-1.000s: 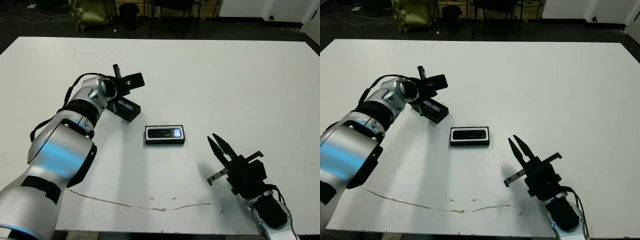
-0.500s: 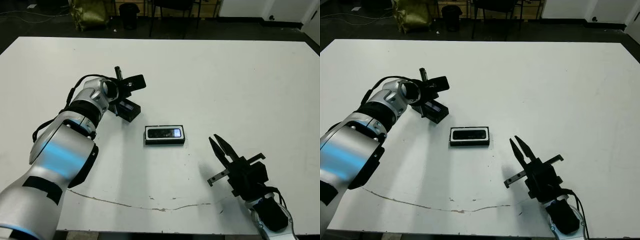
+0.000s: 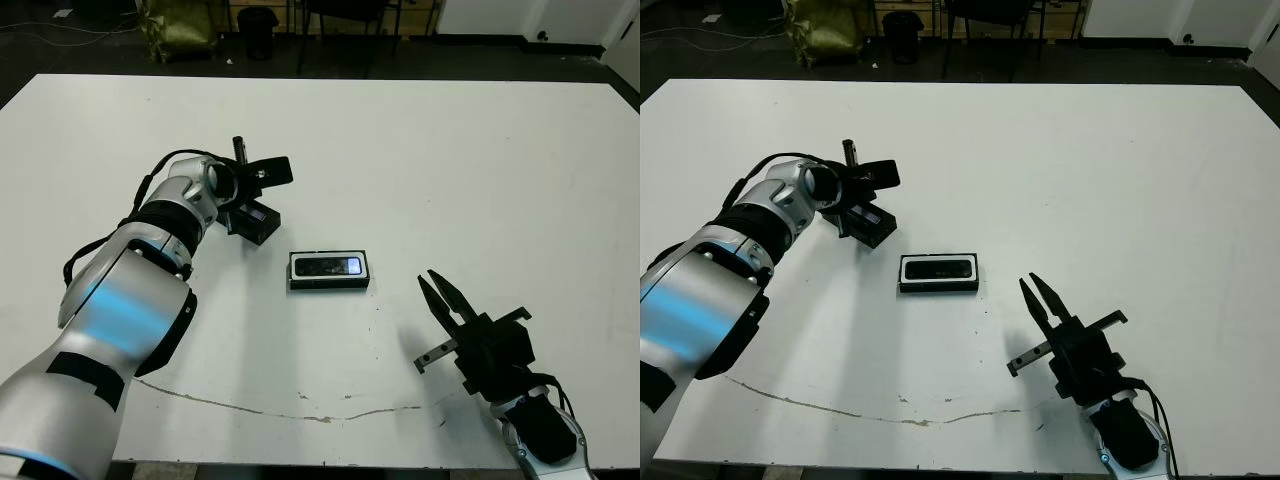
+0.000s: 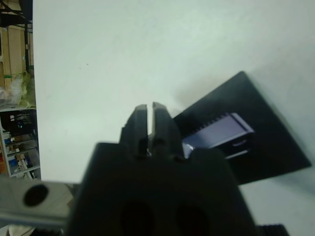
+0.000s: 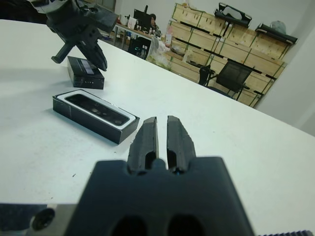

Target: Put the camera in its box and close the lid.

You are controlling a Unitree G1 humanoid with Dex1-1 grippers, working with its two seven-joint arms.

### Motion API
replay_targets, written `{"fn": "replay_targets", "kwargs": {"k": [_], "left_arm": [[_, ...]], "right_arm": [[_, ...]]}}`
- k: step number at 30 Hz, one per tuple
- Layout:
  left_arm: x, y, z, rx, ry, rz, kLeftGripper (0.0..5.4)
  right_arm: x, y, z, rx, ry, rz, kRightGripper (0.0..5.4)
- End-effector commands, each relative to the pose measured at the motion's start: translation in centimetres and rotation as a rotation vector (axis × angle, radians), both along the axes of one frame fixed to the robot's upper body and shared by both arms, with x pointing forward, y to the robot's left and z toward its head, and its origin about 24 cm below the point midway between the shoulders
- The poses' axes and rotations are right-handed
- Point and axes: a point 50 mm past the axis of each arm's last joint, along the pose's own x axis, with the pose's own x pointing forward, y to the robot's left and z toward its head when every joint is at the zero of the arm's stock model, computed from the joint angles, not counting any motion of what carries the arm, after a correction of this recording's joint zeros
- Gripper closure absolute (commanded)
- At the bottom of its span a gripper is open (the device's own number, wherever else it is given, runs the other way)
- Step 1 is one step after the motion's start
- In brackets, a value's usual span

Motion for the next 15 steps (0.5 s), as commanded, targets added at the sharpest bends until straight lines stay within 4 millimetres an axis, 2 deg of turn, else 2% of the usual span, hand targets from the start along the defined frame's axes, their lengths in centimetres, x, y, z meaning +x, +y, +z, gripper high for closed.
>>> {"fn": "replay_targets", "kwargs": {"k": [1, 15], "left_arm": [[-0.9, 1.0, -2.1, 0.056, 0.094, -0.010, 5.40], [-1.6, 2.2, -3.0, 0.083, 0.173, -0.009, 5.40]], "right_arm": [[-0.3, -0.4, -0.5, -0.014, 0.049, -0.019, 5.36], [-0.3, -0.2, -0.4, -0.030, 0.061, -0.014, 5.36]]}}
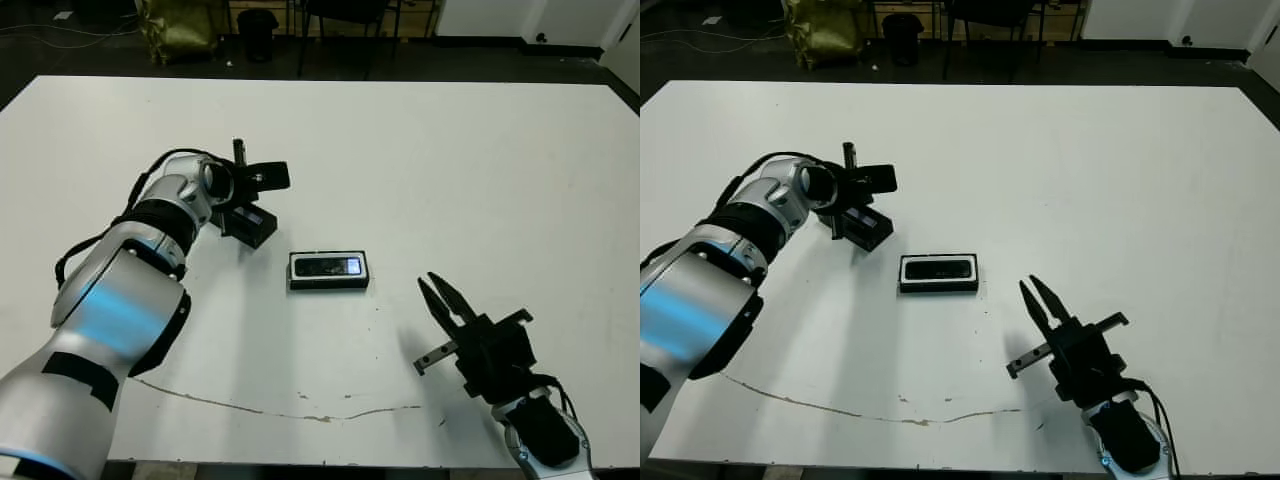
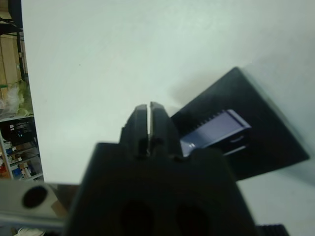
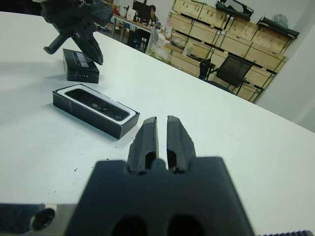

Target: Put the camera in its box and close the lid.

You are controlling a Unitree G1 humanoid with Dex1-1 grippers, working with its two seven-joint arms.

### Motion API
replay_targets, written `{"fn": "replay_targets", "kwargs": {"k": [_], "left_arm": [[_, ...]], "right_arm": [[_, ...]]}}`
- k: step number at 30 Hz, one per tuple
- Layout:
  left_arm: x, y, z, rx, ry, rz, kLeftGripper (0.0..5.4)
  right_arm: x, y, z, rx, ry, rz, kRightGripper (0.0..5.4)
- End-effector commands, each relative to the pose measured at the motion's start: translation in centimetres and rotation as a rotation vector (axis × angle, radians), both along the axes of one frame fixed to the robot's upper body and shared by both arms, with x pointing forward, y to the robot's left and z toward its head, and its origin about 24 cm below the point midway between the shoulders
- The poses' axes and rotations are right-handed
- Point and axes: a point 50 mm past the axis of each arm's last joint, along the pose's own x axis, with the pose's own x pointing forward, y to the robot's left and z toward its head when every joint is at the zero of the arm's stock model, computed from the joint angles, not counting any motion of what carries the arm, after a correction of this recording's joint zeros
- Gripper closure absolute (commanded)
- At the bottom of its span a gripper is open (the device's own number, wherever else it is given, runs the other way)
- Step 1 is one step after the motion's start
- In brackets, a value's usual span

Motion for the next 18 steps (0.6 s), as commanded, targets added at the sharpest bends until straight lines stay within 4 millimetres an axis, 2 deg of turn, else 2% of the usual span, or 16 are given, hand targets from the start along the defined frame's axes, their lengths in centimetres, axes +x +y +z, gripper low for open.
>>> {"fn": "replay_targets", "kwargs": {"k": [1, 18], "left_arm": [[-1.3, 1.7, -2.9, 0.045, 0.124, 0.032, 5.40], [-1.9, 3.3, -2.7, 0.006, 0.224, 0.025, 5.40]], "right_arm": [[-0.1, -0.2, -0.5, -0.013, 0.019, 0.005, 5.36], [0.1, 0.3, -0.8, 0.027, 0.006, 0.043, 5.36]]}}
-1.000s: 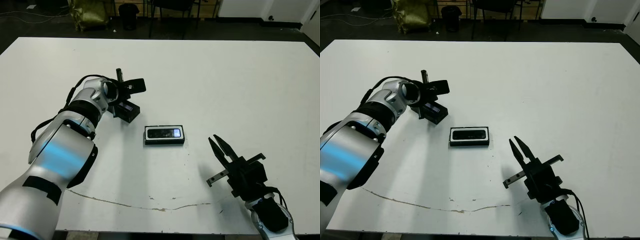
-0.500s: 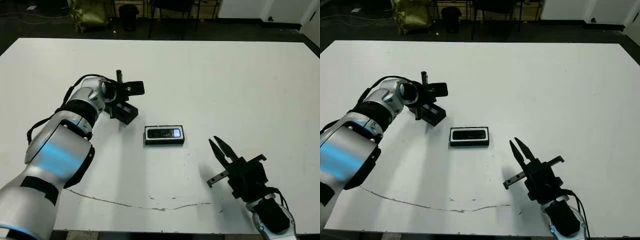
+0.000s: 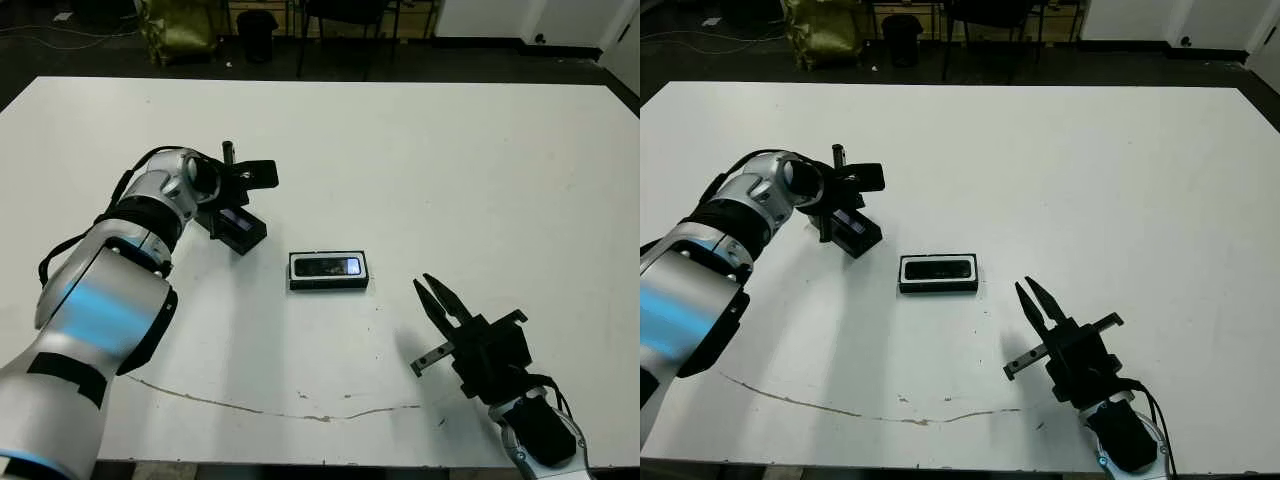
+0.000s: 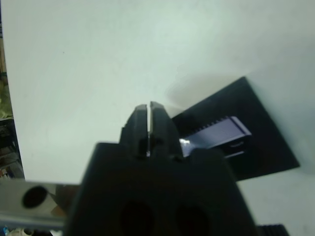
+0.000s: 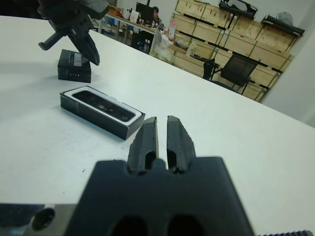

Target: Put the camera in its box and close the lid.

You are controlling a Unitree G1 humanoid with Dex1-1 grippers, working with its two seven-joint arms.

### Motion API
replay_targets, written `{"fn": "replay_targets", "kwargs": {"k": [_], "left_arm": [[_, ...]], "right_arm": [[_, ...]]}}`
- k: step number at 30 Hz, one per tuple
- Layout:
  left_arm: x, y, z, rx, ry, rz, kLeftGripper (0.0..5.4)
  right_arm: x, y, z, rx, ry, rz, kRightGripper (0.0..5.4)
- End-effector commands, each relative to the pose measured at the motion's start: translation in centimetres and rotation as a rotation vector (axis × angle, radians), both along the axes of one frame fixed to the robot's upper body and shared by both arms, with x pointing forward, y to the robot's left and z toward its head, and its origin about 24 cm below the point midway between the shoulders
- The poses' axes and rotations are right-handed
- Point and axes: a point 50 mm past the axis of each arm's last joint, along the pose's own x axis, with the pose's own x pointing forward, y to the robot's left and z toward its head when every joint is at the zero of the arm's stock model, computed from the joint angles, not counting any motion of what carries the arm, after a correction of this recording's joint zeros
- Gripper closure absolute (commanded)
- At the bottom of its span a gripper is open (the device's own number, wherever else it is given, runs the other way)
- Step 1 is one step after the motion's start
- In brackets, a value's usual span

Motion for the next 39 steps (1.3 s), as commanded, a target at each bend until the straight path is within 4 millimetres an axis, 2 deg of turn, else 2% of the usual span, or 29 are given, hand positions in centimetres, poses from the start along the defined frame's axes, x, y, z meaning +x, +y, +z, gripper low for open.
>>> {"fn": "replay_targets", "kwargs": {"k": [1, 17, 35, 39], "left_arm": [[-1.6, 1.6, -3.2, 0.026, 0.146, 0.032, 5.40], [-2.0, 1.7, -3.0, 0.111, 0.230, -0.058, 5.40], [-2.6, 0.8, -2.8, 0.106, 0.321, -0.193, 5.40], [-2.7, 0.7, -2.9, 0.070, 0.360, -0.177, 5.40]], "right_arm": [[0.1, -0.2, -0.6, 0.001, 0.010, 0.015, 5.36], [0.2, 0.3, -0.5, -0.028, -0.009, 0.027, 5.36], [0.5, 0.7, -0.9, 0.011, -0.023, 0.057, 5.36], [0.6, 0.6, -1.1, 0.000, -0.016, 0.057, 5.36]]}}
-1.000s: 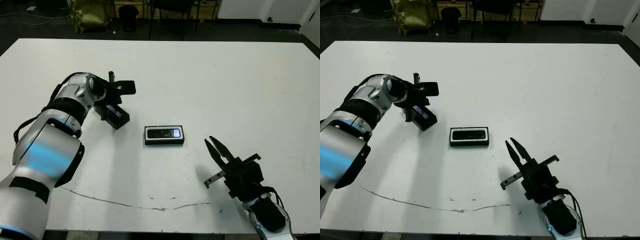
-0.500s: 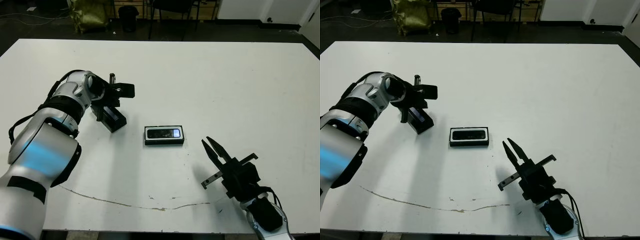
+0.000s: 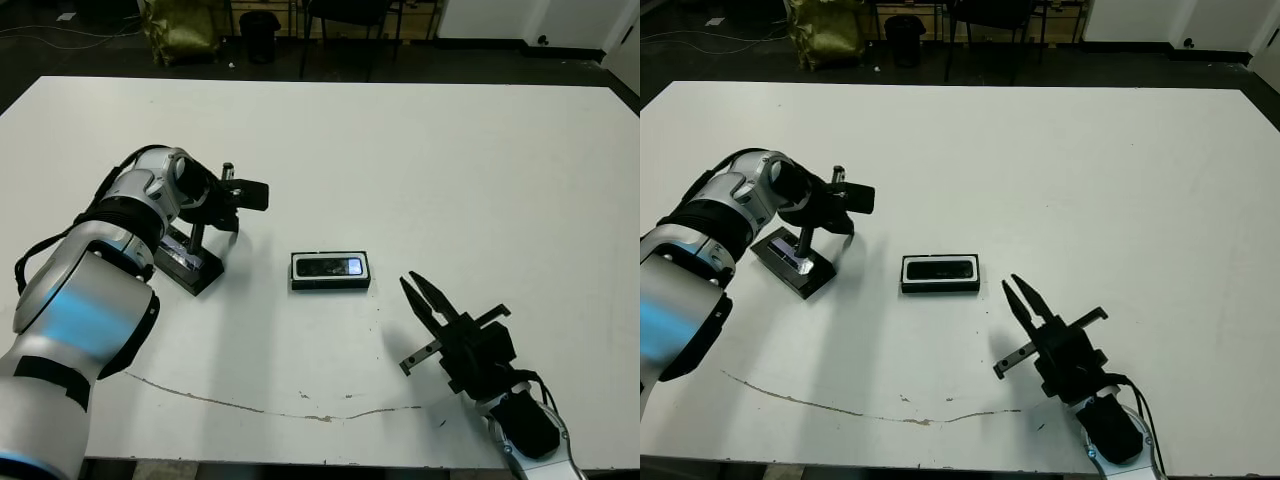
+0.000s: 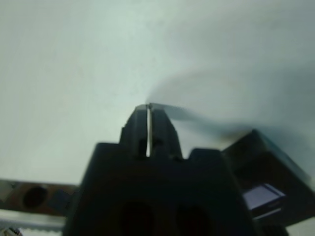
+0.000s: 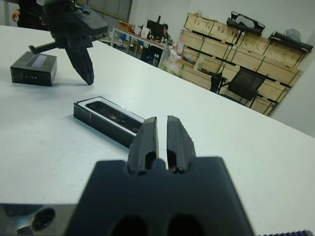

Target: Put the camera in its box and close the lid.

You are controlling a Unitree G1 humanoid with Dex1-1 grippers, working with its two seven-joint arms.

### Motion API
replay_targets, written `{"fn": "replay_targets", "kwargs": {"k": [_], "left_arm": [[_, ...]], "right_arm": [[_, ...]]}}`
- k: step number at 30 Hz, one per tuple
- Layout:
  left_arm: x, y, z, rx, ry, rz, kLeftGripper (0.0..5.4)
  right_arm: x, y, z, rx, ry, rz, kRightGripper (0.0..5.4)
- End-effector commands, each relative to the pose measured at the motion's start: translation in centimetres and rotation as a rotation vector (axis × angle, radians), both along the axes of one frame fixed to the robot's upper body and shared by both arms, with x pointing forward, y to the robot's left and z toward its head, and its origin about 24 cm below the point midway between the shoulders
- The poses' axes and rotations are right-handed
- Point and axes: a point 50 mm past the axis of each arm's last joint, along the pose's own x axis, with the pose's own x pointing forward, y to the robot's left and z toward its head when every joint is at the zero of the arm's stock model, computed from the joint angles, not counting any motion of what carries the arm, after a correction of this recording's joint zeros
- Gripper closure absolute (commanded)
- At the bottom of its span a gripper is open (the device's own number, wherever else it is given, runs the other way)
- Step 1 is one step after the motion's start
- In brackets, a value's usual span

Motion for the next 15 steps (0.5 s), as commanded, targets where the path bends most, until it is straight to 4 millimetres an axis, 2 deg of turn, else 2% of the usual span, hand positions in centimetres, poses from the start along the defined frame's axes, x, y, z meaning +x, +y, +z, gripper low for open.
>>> {"fn": "replay_targets", "kwargs": {"k": [1, 7, 10, 15], "left_arm": [[-1.3, 0.4, -2.7, 0.010, 0.134, 0.020, 5.40], [-1.5, -0.3, -2.6, -0.024, 0.152, -0.022, 5.40], [-1.2, -0.5, -1.8, -0.107, 0.121, -0.015, 5.40], [0.1, -0.2, 1.9, -0.347, -0.019, 0.041, 5.40]], "right_arm": [[0.0, -0.2, -0.4, -0.017, 0.030, -0.002, 5.36], [-0.1, -0.1, -0.4, -0.015, 0.032, 0.003, 5.36], [-0.1, -0.1, -0.7, -0.006, 0.033, 0.007, 5.36], [-0.1, 0.0, -0.4, -0.018, 0.033, 0.020, 5.36]]}}
